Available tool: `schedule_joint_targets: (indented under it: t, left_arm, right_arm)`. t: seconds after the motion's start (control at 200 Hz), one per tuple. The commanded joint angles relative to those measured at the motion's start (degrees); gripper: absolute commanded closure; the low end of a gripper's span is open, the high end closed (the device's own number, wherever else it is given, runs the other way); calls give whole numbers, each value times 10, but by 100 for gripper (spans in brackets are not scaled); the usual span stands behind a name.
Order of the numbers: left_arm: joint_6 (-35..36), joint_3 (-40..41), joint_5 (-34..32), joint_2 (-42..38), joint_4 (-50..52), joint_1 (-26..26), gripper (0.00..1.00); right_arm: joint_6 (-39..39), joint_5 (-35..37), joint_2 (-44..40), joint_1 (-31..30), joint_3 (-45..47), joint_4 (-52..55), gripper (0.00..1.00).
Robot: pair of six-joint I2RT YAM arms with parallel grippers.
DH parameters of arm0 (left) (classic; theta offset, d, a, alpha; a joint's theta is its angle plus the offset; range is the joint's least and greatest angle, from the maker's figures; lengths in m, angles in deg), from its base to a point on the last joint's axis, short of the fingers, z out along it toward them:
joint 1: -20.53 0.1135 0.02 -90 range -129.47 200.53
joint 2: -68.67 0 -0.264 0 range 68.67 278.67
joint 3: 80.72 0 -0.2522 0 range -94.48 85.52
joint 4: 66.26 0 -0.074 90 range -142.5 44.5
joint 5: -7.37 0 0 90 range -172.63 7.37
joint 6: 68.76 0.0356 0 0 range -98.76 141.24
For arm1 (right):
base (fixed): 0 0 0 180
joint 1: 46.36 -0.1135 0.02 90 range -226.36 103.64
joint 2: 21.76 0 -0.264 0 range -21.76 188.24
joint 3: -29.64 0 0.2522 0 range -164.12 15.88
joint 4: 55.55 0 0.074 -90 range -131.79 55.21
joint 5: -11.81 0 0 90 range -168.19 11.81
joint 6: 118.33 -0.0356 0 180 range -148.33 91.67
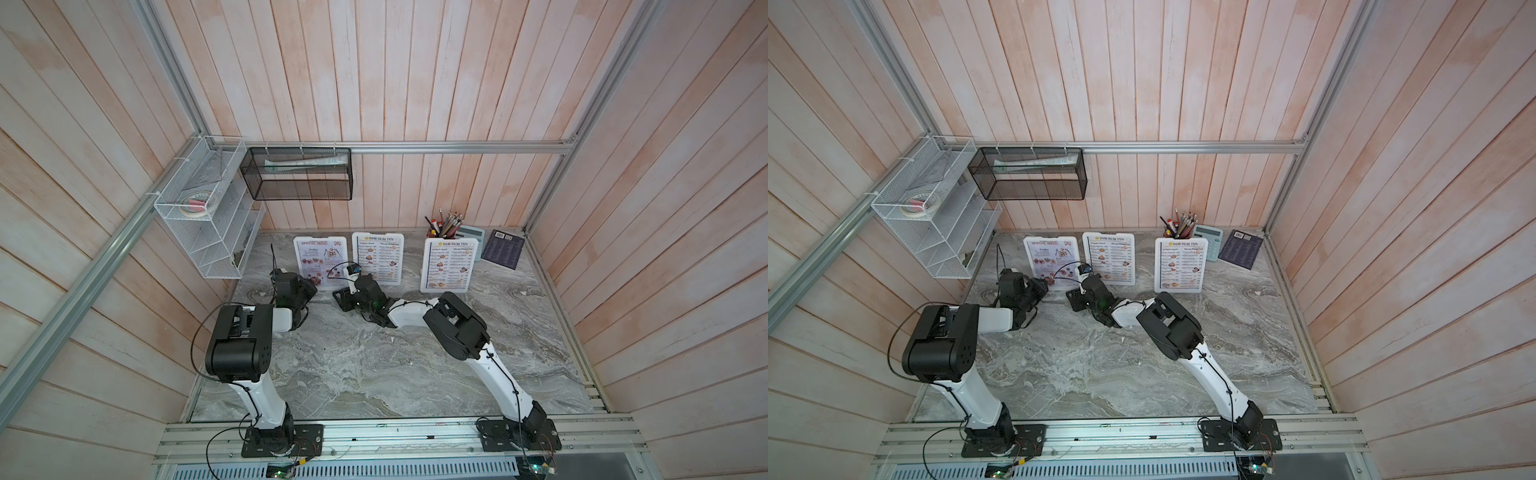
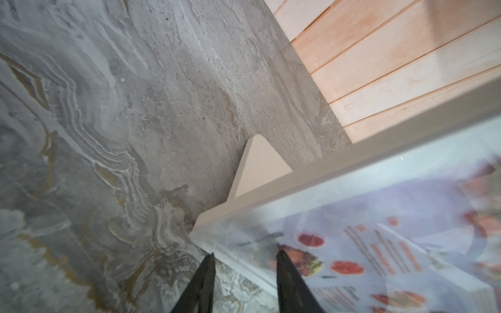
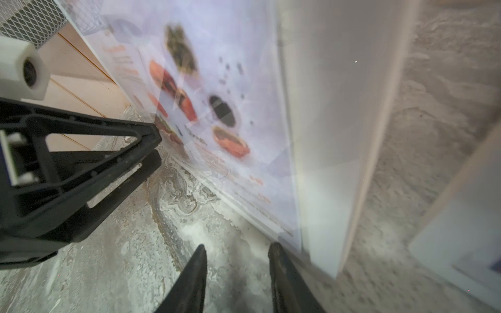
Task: Insert the menus into the narrow rack
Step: Place the narrow rack at the center of the board, then reset both arms
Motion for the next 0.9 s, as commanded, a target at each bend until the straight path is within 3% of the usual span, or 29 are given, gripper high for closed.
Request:
schedule_joint_targets:
  t: [0.0, 0.245, 0.36, 0.42, 0.585, 0.615, 0.625, 0.695, 0.77, 0.895]
  left_arm:
    - [0, 4, -8, -7, 2, 3, 58]
    - [14, -9, -9, -15, 23, 4, 55]
    - [38, 15, -3, -72, 27, 4, 53]
    - [47, 47, -1, -127, 15, 5, 44]
    - [85, 99, -35, -308, 82, 5, 11]
    - [97, 103, -46, -336, 98, 6, 7]
    - [99, 104, -49, -343, 105, 8, 7]
    - [108, 104, -86, -393, 166, 16, 0]
    - [134, 120, -96, -441, 187, 23, 1]
    - [188, 233, -129, -523, 68, 24, 0]
  right_arm:
    - [-12, -12, 28, 11, -9, 51, 60]
    - [-11, -24, 11, 16, 8, 37, 62]
    - [1, -42, -32, 13, 61, -10, 59]
    - [8, -32, -73, 8, 110, -40, 56]
    - [21, 26, -263, -4, 326, -163, 41]
    - [19, 38, -305, -3, 369, -186, 7]
    - [20, 43, -320, -3, 384, -191, 3]
    - [23, 93, -420, -2, 475, -227, 2]
    - [38, 154, -520, 12, 550, -240, 2]
    - [48, 288, -665, 71, 615, -173, 2]
